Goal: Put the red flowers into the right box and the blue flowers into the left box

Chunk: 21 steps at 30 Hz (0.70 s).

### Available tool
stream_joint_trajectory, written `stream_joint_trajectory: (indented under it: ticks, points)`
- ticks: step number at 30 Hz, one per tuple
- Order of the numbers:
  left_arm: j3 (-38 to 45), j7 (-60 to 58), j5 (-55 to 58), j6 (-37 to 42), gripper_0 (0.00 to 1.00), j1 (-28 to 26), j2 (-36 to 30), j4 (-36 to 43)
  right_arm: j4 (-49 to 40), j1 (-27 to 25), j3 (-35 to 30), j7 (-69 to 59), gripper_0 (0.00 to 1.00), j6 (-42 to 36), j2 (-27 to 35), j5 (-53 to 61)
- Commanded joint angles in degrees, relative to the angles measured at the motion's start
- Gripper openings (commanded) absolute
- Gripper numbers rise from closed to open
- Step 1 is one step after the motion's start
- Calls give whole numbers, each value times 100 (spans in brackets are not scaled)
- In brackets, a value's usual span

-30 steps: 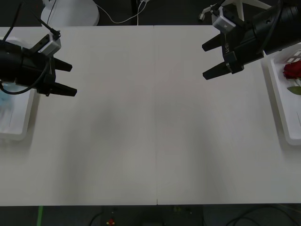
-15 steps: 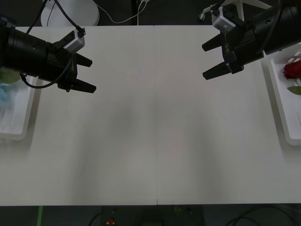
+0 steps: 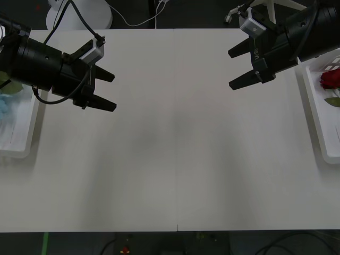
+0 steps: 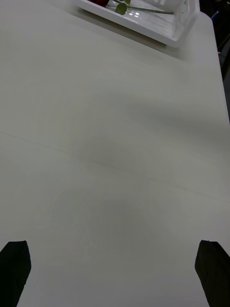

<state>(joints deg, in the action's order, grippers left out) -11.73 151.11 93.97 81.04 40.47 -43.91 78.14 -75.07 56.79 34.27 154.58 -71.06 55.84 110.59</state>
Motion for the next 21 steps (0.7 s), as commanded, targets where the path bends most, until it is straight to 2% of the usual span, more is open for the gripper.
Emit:
stream_joint_trajectory:
  ticks: [1,21]
  points:
    - [101,389,86,52,100,303,58,140,-113,-10,-43,42,100,40,146,77]
    - [101,389,86,52,100,303,58,140,-113,-10,-43,42,100,40,146,77]
